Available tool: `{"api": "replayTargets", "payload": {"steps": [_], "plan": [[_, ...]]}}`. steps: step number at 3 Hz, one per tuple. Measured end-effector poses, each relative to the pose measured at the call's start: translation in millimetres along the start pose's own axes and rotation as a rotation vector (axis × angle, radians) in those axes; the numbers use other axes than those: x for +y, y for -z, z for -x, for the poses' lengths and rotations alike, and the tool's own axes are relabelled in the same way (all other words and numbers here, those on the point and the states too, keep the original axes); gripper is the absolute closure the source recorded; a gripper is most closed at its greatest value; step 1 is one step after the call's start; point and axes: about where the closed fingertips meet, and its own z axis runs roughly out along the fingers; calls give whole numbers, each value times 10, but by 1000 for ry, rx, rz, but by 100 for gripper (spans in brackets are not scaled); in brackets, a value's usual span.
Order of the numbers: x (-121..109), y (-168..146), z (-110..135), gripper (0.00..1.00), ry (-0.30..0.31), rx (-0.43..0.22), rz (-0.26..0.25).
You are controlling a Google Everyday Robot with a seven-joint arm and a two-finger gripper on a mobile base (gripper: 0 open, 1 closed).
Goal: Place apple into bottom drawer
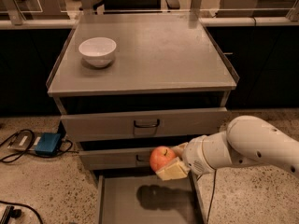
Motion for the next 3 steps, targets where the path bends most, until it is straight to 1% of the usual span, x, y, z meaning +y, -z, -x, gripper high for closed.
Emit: {"api": "replayTargets", "payload": {"steps": [1,2,3], "plan": [[49,35,33,100,13,-15,-15],[-6,-305,-136,100,-32,-1,7],[-102,-864,-422,100,-71,30,39]]}}
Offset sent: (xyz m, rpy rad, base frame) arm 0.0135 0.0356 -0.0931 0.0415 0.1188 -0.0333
